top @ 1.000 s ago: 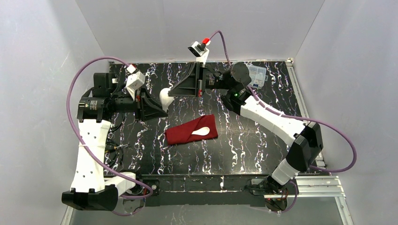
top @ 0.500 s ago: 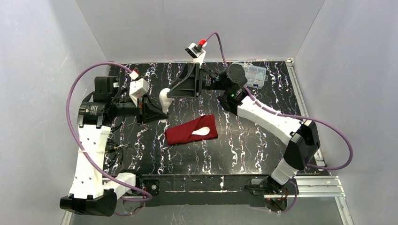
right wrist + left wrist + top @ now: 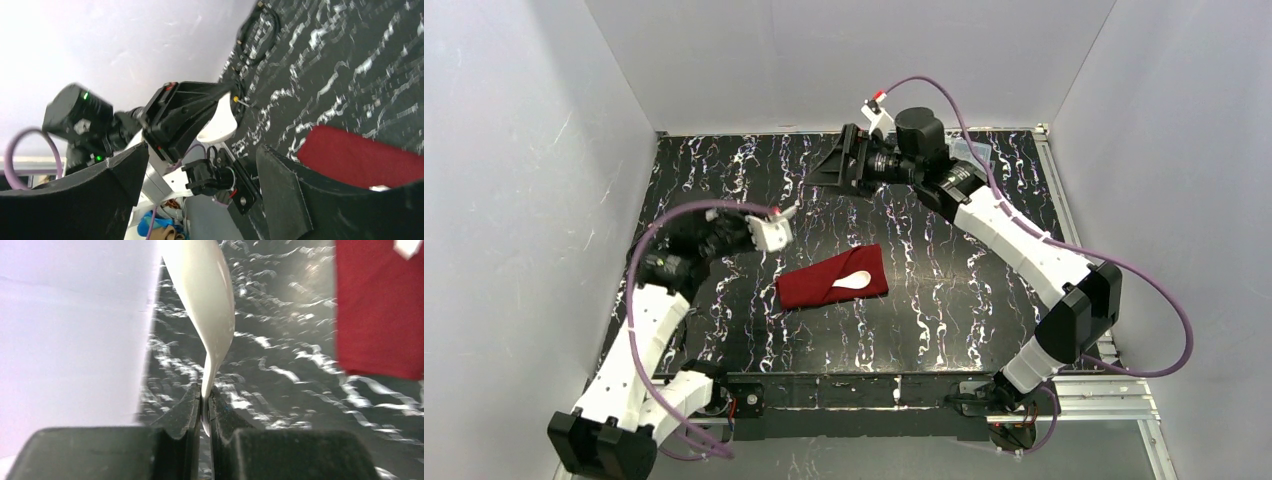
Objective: Fold the napkin into a case and place the utensils inside
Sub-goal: Pass from the left arm to the right
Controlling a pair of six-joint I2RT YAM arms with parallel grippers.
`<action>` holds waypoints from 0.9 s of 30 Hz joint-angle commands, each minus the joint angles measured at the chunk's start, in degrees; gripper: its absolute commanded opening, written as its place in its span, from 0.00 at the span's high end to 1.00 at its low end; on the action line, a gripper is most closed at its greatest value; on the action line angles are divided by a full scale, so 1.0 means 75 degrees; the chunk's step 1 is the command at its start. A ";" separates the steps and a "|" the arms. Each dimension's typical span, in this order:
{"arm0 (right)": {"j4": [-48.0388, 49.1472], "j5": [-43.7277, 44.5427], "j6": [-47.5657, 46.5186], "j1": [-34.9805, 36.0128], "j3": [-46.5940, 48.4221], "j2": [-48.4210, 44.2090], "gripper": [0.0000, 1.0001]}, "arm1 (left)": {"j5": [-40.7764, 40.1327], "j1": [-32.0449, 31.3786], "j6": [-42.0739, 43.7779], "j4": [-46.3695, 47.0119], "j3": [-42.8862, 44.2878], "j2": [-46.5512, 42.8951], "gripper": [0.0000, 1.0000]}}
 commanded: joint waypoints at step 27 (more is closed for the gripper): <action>0.2210 0.0938 0.2733 0.0668 -0.1752 0.0679 0.62 | -0.2309 -0.1483 0.7187 0.8193 -0.3614 -0.0640 1.00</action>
